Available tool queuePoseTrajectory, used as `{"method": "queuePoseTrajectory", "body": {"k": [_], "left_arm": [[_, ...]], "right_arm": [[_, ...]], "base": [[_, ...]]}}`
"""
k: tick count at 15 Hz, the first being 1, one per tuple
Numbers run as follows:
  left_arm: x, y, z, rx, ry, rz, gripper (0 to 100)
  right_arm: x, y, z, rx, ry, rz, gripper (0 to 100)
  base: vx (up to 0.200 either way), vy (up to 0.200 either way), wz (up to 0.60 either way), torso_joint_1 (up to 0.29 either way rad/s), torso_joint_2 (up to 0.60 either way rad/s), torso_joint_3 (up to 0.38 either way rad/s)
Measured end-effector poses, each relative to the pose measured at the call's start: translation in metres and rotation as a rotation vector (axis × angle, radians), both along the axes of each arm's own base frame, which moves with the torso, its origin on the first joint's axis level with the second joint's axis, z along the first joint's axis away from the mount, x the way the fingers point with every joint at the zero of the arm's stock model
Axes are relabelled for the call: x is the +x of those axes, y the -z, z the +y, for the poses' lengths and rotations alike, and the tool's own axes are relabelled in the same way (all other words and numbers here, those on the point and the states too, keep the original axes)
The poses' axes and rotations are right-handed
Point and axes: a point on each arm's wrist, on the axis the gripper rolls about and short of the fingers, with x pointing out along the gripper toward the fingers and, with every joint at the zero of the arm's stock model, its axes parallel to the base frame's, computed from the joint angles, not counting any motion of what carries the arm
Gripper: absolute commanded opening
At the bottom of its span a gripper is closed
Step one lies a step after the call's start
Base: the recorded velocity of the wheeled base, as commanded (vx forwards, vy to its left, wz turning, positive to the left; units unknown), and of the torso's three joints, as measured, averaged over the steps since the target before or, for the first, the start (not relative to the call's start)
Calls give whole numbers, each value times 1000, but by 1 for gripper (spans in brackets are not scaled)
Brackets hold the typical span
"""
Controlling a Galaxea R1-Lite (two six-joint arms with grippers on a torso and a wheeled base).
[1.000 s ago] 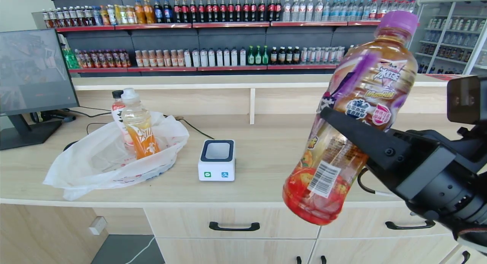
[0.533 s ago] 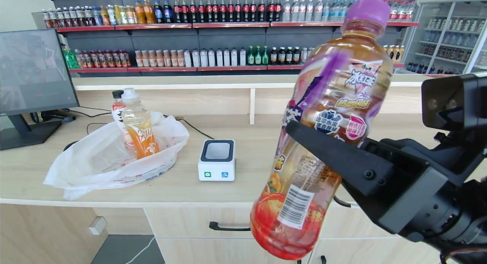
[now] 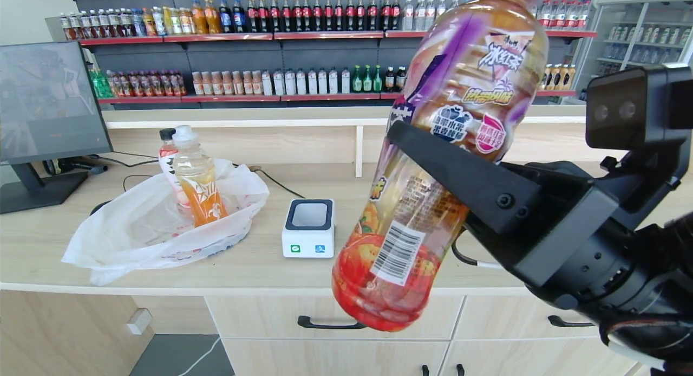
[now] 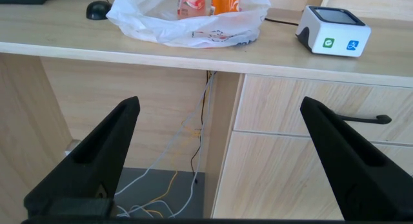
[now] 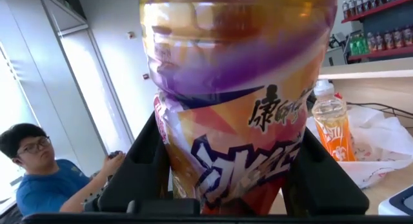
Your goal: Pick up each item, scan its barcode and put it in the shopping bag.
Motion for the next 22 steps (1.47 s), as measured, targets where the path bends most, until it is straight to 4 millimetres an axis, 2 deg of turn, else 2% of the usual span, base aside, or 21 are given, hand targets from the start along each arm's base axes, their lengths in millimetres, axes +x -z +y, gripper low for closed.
{"method": "queuePoseTrajectory", "body": {"k": [10, 22], "left_arm": [[0, 0, 0, 0, 0, -1, 100], [0, 0, 0, 3, 1, -1, 100]], "right_arm": [[-2, -4, 0, 23, -23, 17, 0], [-3, 1, -1, 3, -19, 26, 0]], "base": [[0, 0, 0, 0, 0, 0], [0, 0, 0, 0, 0, 0]]}}
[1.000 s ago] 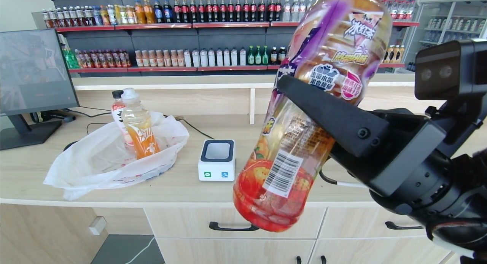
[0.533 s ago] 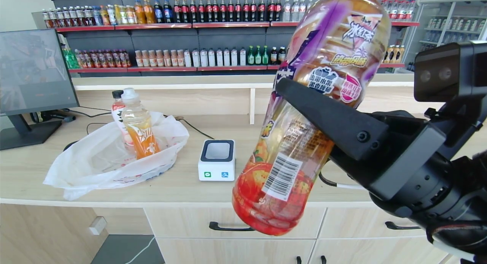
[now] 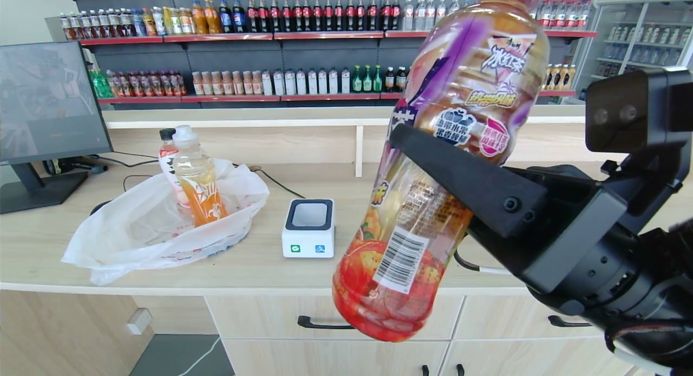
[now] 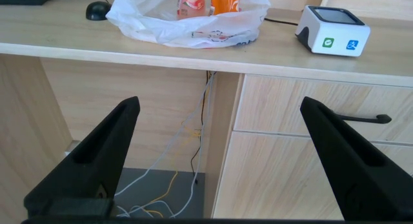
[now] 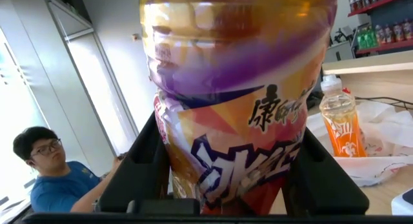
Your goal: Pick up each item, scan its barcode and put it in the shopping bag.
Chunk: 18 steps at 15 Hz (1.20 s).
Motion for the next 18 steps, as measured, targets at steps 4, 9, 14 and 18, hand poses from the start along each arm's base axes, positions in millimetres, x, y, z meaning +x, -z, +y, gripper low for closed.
{"method": "queuePoseTrajectory", "body": {"k": [4, 9, 14, 18], "left_arm": [[0, 0, 0, 4, 1, 0, 100], [0, 0, 0, 4, 1, 0, 100], [0, 0, 0, 6, 1, 0, 100], [0, 0, 0, 5, 1, 0, 100]], "right_arm": [[7, 12, -9, -57, 87, -24, 0], [16, 28, -27, -170, 238, -111, 0], [35, 55, -63, -403, 800, -165, 0], [24, 73, -82, -536, 937, -138, 0]], "base": [[0, 0, 0, 0, 0, 0], [0, 0, 0, 0, 0, 0], [0, 0, 0, 0, 0, 0], [0, 0, 0, 0, 0, 0]]}}
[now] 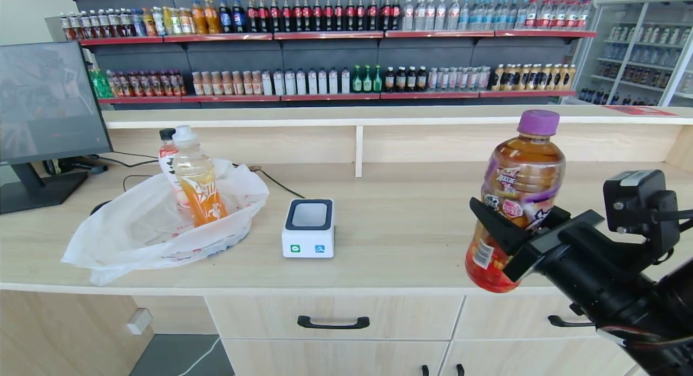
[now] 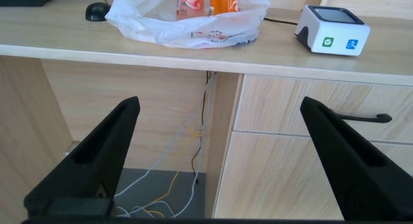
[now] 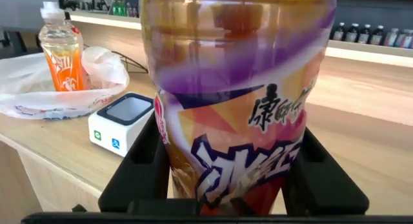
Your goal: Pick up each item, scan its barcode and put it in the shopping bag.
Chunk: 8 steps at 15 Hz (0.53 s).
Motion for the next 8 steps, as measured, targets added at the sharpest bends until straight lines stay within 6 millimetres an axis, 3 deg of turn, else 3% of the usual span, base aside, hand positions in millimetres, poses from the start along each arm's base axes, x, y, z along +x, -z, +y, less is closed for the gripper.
{"method": "queuePoseTrajectory", "body": {"k": [4, 8], "left_arm": [[0, 0, 0, 0, 0, 0, 100], [0, 0, 0, 0, 0, 0, 100]], "right_arm": [[9, -1, -5, 1, 45, -7, 0], [14, -2, -5, 2, 52, -10, 0]], "base": [[0, 0, 0, 0, 0, 0], [0, 200, 0, 2, 1, 0]]}}
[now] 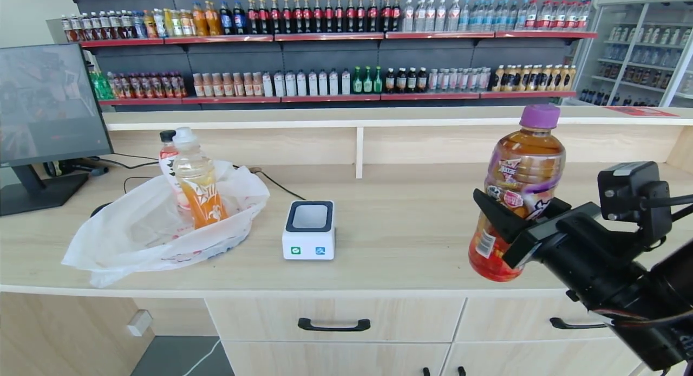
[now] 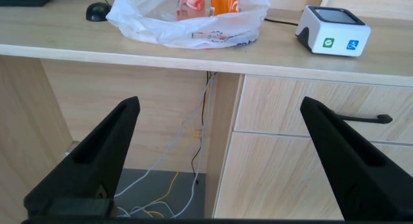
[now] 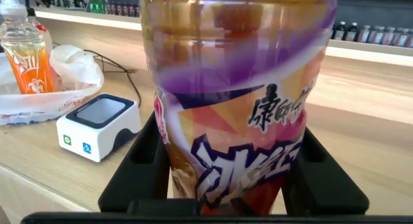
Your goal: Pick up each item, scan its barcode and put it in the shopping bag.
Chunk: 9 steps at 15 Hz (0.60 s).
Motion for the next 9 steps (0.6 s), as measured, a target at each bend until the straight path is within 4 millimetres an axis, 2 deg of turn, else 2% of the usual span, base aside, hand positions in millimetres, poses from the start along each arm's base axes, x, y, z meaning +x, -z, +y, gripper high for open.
{"method": "queuePoseTrajectory", "body": {"k": [9], "left_arm": [[0, 0, 0, 0, 0, 0, 100]], "right_arm": [[5, 2, 3, -3, 1, 7, 0]], "base": [[0, 200, 0, 6, 2, 0]]}}
